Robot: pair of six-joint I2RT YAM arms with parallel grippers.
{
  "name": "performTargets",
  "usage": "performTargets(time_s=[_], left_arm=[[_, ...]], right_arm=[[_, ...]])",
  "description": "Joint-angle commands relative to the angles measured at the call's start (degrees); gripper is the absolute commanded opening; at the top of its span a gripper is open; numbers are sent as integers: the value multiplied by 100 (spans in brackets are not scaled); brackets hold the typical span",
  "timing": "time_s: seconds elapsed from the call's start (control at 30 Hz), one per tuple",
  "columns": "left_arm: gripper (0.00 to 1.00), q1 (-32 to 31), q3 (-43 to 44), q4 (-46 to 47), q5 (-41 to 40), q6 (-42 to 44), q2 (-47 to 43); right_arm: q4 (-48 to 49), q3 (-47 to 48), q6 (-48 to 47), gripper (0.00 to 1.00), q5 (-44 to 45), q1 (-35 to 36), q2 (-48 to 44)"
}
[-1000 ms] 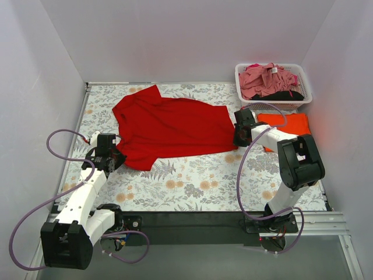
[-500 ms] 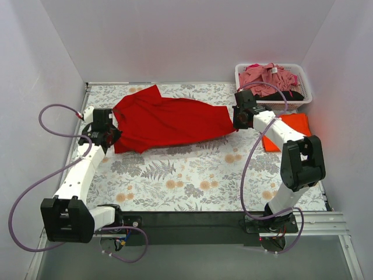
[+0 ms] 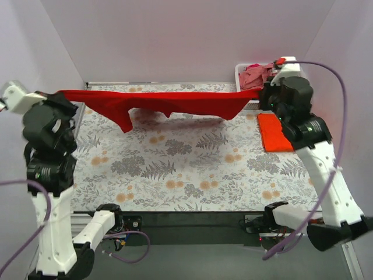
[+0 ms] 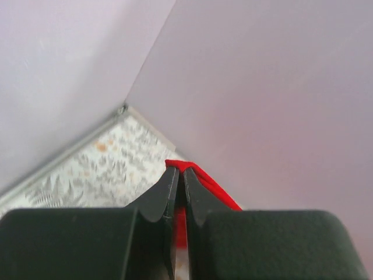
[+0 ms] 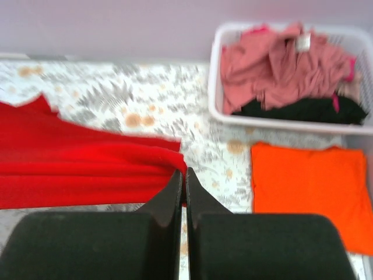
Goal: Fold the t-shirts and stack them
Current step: Flatten the tshirt out
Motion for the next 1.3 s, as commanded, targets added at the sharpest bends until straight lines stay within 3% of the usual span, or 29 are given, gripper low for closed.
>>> performTargets(time_s=[0.0, 0.27, 0.47, 0.7, 0.83, 1.0, 1.27], left_arm=[[0, 61, 587, 198, -666, 924, -559], [0, 61, 2150, 374, 168, 1979, -411], [0, 61, 1714, 628, 932, 2147, 389], [0, 61, -139, 1823, 1426, 1954, 1838], [0, 61, -458, 2298, 1470, 1699, 3129], [0, 61, -134, 2536, 1540, 1427, 5016], [0, 61, 429, 2598, 1681, 1391, 6339]], right_arm=[[-138, 243, -482, 1, 114, -44, -793], [-191, 1200, -983, 1, -325, -52, -1385], [-182, 1307, -1229, 1, -922, -44, -920], [554, 112, -1291, 1, -897, -44, 581], [1504, -399, -1343, 1, -449, -61, 1566], [2435, -258, -1519, 1, -291, -131, 3184], [2718, 321, -1730, 1, -800, -483, 4652]])
